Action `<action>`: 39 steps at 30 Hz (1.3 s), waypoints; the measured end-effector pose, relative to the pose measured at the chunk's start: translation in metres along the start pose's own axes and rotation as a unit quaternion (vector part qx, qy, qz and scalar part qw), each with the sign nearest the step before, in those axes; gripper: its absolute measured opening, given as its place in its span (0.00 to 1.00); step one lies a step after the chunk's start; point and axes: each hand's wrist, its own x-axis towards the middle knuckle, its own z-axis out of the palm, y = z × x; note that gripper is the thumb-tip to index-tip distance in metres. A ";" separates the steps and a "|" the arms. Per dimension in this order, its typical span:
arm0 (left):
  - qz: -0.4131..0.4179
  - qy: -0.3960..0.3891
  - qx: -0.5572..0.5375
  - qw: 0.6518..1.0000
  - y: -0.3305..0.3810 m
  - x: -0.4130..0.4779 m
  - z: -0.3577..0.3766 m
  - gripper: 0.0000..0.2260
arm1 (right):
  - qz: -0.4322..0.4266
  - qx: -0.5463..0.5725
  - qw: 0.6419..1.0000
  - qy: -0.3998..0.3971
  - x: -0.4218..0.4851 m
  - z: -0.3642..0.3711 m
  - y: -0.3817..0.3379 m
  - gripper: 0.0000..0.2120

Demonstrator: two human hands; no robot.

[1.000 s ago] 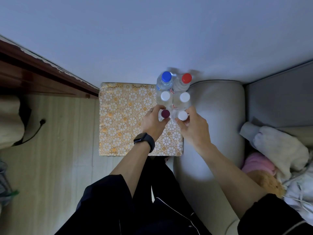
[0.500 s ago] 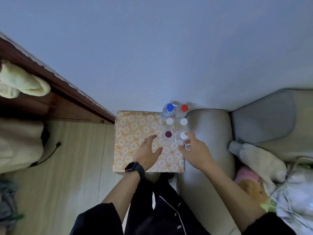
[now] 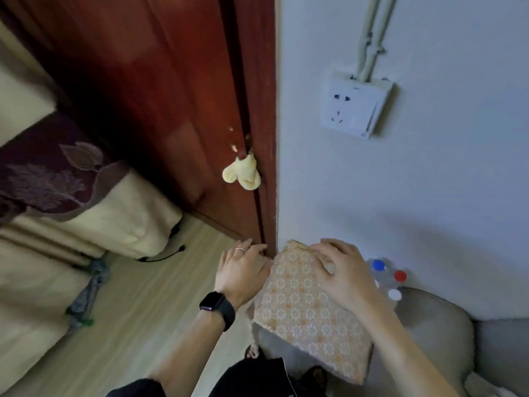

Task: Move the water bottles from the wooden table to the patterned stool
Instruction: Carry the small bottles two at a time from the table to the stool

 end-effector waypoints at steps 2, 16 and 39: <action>-0.036 0.049 -0.003 0.998 -0.036 -0.010 -0.023 0.19 | -0.050 0.007 0.999 0.008 0.017 0.013 -0.031 0.11; -0.480 0.301 -0.035 0.823 -0.197 -0.309 -0.069 0.20 | -0.471 -0.028 0.838 -0.275 -0.017 0.165 -0.288 0.25; -0.790 0.490 0.086 0.358 -0.111 -0.927 -0.094 0.19 | -0.835 0.098 0.385 -0.381 -0.614 0.235 -0.616 0.25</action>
